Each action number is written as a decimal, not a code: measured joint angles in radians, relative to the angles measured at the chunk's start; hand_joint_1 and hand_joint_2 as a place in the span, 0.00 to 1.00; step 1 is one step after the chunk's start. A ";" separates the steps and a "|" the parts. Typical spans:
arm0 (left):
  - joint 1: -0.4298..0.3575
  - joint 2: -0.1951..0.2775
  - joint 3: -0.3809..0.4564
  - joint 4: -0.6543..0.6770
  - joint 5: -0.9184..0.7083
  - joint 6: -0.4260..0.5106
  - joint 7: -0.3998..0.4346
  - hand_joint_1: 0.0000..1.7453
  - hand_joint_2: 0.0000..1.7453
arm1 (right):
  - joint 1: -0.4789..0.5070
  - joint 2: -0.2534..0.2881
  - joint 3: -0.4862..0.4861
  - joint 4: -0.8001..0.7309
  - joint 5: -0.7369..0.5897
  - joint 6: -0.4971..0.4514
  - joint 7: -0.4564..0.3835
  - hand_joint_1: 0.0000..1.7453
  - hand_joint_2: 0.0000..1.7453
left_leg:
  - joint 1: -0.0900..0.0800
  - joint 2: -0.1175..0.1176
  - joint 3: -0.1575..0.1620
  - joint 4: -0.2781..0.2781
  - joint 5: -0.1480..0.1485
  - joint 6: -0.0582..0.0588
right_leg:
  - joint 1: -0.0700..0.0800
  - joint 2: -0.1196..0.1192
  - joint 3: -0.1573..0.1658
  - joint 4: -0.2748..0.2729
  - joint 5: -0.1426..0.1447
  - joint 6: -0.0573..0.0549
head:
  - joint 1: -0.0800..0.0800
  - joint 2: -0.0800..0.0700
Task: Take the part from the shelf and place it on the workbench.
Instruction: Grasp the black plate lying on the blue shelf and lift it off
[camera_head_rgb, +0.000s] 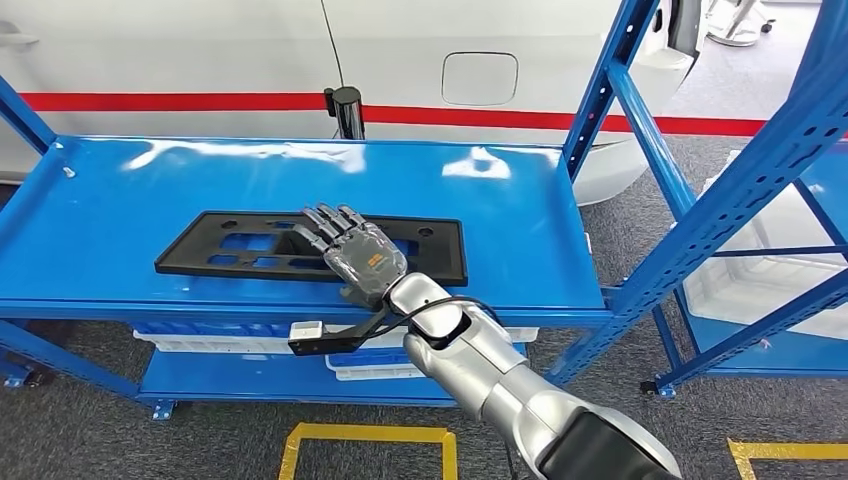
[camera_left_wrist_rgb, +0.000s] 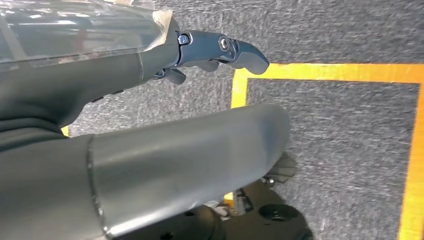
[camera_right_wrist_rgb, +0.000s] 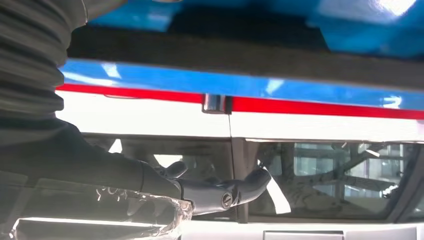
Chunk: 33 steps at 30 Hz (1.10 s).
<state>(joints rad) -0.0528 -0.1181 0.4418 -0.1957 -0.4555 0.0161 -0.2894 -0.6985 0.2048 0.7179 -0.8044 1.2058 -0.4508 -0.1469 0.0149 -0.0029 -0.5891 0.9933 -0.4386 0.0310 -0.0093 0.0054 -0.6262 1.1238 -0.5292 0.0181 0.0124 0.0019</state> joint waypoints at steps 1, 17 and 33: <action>0.000 0.000 0.001 0.000 0.000 0.000 0.000 0.00 0.00 | 0.000 -0.001 0.000 0.003 -0.001 -0.001 0.000 0.00 1.00 | -0.001 0.000 0.001 0.000 -0.002 0.004 | 0.000 0.000 -0.043 0.076 -0.026 -0.003 | 0.000 0.000; 0.001 0.000 0.009 0.000 -0.001 0.001 0.000 0.00 0.00 | 0.002 -0.001 0.001 0.027 -0.008 -0.010 -0.006 0.00 1.00 | 0.004 -0.002 -0.094 0.241 -0.146 -0.053 | -0.007 -0.001 0.047 -0.132 0.088 -0.033 | -0.004 0.000; -0.001 -0.001 0.009 0.000 -0.016 0.039 -0.001 0.00 0.00 | 0.002 0.017 0.005 0.060 -0.007 -0.009 -0.013 0.00 1.00 | -0.017 -0.005 -0.014 0.004 0.007 -0.026 | 0.009 0.004 0.064 -0.131 0.062 -0.010 | -0.003 0.000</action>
<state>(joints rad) -0.0534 -0.1187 0.4509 -0.1957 -0.4720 0.0553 -0.2903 -0.6969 0.2220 0.7230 -0.7446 1.1988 -0.4599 -0.1598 -0.0026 -0.0076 -0.6034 0.9974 -0.4313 0.0049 -0.0005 0.0092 -0.5625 0.9932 -0.4672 0.0080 0.0097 0.0019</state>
